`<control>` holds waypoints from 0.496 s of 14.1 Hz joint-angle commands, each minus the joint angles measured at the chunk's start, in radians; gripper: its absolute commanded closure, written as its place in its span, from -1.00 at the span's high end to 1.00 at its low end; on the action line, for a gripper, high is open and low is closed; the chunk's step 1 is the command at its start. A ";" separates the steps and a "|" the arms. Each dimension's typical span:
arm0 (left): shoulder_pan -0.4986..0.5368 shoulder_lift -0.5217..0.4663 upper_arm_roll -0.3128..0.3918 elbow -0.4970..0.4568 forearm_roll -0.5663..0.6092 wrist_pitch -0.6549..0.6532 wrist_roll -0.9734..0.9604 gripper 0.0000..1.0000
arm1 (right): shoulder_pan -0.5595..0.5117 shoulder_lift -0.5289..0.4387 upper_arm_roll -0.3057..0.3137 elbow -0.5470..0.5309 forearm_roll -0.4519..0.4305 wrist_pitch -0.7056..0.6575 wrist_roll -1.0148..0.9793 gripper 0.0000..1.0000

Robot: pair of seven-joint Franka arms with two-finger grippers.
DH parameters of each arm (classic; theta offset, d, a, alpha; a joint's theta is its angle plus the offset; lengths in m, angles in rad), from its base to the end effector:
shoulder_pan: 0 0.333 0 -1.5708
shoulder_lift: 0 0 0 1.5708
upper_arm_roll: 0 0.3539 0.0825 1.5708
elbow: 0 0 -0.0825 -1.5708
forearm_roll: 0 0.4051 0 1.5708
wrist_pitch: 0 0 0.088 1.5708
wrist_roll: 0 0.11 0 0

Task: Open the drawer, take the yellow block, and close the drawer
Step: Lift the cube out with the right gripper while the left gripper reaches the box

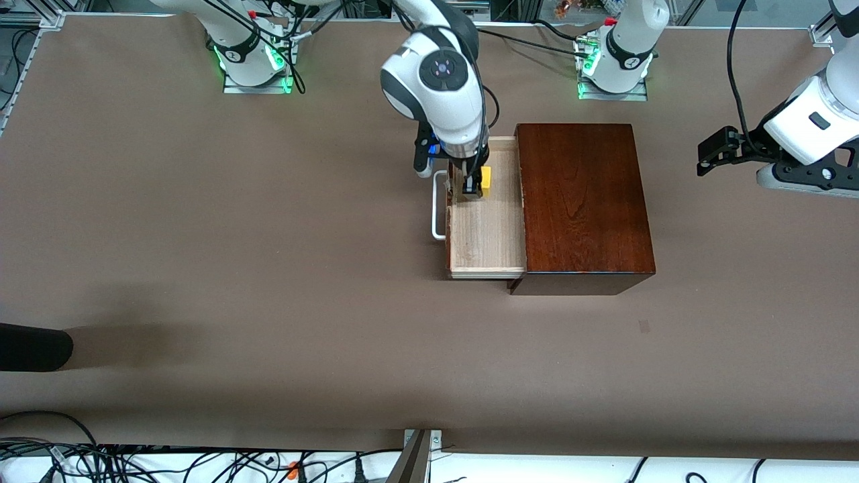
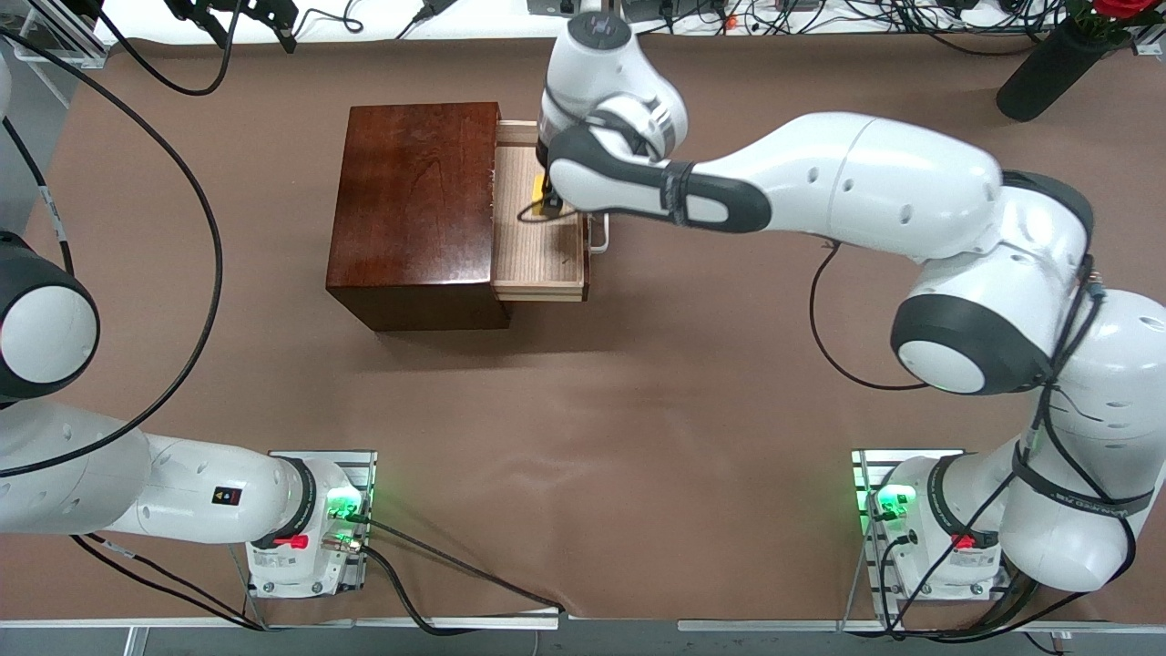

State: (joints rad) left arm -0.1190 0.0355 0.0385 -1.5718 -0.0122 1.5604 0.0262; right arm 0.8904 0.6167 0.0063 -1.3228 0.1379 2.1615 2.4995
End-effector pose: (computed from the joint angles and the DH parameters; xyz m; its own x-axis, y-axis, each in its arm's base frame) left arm 0.5835 -0.0489 0.6374 0.9932 -0.1065 -0.0466 -0.1060 -0.9943 0.0120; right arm 0.4894 0.6199 0.4174 -0.0915 -0.9636 -0.2511 -0.9947 0.1005 -0.0232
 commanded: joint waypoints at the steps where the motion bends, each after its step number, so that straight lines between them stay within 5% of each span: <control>1: -0.007 -0.005 0.000 0.016 0.006 0.000 0.009 1.00 | -0.034 -0.081 0.006 0.005 0.003 -0.061 -0.045 -0.58; 7: -0.018 0.024 -0.058 0.065 0.006 0.001 0.015 1.00 | -0.137 -0.158 0.003 0.004 0.055 -0.173 -0.278 -0.58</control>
State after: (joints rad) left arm -0.1338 0.0388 -0.0027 -1.5414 -0.0123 1.5683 0.0268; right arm 0.7927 0.4786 0.0015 -1.3095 0.1612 2.0140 2.3019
